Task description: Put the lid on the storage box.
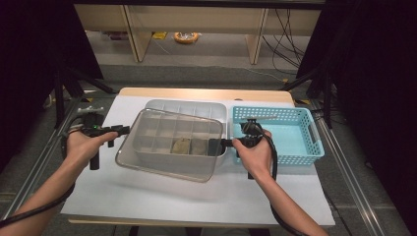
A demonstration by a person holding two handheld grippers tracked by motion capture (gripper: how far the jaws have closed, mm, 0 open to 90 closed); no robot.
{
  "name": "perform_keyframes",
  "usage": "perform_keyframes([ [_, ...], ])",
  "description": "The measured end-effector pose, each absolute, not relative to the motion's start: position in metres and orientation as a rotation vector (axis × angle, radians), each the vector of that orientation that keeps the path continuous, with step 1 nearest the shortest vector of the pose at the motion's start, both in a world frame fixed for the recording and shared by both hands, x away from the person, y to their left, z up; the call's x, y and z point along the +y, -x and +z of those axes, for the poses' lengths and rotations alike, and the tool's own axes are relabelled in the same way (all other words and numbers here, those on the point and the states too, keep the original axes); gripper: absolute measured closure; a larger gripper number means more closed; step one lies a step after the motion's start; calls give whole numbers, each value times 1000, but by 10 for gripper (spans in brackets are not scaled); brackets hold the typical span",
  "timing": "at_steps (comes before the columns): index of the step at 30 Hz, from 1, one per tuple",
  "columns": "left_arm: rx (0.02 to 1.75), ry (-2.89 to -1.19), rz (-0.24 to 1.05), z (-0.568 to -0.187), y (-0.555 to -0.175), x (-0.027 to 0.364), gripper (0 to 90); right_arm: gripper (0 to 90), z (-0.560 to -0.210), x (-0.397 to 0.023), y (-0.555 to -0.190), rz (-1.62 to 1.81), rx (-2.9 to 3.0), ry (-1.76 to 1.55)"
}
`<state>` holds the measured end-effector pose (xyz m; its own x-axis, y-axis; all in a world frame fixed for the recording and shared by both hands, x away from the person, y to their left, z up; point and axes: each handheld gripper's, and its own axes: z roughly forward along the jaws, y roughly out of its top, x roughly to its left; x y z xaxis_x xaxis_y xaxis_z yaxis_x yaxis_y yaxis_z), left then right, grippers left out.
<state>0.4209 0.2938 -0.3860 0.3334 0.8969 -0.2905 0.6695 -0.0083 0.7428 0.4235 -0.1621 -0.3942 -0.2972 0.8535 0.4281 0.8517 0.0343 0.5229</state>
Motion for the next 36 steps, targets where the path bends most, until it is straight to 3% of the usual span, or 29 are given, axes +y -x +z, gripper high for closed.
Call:
perform_keyframes([
  [4,1422,-1768,338,-392,-397,313,874,900,-403,-165,-402,1121,2338,-1812],
  [5,1423,-1794,340,-394,-390,317,892,900,-404,-163,-396,1138,2343,-1856],
  [16,1421,-1942,231,-435,-356,320,895,900,-418,-161,-363,1101,2461,-1764],
  [36,1354,-2016,212,-429,-353,295,893,900,-431,-142,-352,1041,2570,-1735],
])
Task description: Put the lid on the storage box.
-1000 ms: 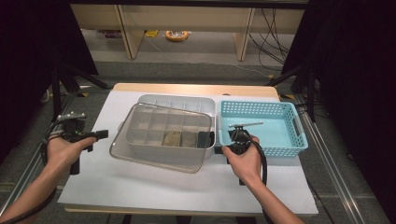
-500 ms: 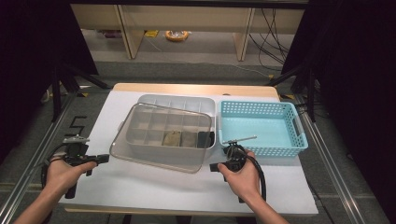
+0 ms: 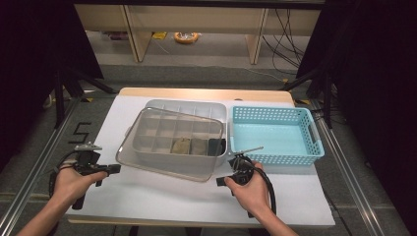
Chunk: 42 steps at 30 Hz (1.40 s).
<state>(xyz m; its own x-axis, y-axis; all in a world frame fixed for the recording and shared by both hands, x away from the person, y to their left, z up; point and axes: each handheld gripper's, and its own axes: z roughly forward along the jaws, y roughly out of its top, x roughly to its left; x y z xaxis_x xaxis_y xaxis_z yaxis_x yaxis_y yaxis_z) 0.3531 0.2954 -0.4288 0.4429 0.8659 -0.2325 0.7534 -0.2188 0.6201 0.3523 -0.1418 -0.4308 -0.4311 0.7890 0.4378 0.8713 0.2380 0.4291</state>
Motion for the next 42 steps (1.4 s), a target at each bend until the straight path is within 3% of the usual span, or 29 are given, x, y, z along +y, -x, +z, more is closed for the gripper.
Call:
perform_keyframes([
  [20,1314,-2067,200,-427,-357,287,892,900,-425,-109,-338,-944,-2355,1428],
  [42,1253,-2085,202,-421,-370,264,889,900,-419,-129,-356,-1077,-2263,1577],
])
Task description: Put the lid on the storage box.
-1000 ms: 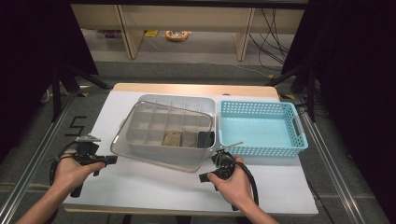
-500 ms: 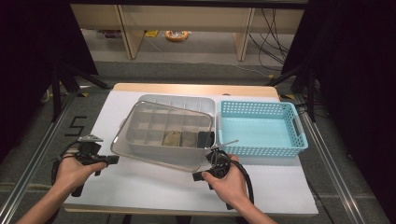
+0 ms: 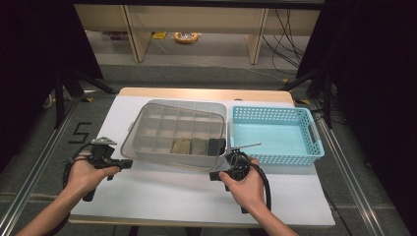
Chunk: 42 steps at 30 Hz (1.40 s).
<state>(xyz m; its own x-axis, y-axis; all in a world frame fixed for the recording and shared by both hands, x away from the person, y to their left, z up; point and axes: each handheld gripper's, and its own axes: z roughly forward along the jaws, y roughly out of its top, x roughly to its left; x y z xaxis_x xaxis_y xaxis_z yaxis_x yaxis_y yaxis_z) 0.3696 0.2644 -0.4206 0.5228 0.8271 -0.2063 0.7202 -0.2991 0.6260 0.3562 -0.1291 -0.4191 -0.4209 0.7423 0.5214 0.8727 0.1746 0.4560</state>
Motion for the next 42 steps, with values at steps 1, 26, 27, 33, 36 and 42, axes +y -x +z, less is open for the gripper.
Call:
perform_keyframes([
  [1,1245,-2088,202,-421,-370,264,887,900,-420,-131,-358,-1089,-2278,1574],
  [26,1406,-1970,288,-419,-394,304,892,900,-427,-138,-368,-1083,-2276,1651],
  [27,1407,-1954,299,-420,-394,303,892,900,-427,-138,-369,-1084,-2288,1656],
  [33,1408,-1968,275,-419,-396,299,892,900,-429,-138,-374,-1093,-2293,1659],
  [36,1417,-1953,263,-418,-397,299,892,900,-431,-139,-375,-1111,-2306,1642],
  [42,1417,-1961,256,-421,-395,300,892,900,-437,-139,-379,-1122,-2320,1651],
])
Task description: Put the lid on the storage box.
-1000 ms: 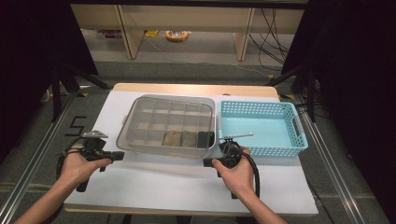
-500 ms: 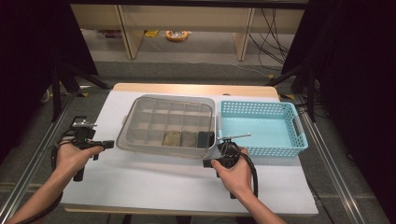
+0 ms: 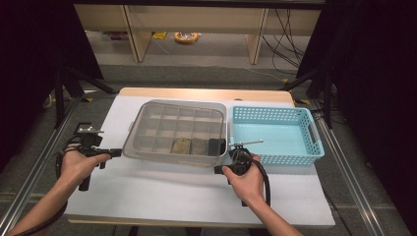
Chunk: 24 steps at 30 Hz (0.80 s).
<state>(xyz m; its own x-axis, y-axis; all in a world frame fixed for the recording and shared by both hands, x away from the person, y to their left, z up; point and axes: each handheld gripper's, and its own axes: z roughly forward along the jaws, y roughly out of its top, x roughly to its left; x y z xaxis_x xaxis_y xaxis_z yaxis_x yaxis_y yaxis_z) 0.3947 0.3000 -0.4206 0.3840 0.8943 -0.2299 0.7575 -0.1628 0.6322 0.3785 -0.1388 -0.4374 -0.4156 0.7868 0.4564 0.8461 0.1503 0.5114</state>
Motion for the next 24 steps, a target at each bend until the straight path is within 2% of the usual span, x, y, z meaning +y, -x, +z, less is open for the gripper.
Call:
perform_keyframes([
  [24,1373,-1999,293,-414,-407,280,890,900,-428,-140,-376,-1175,-2274,1703],
])
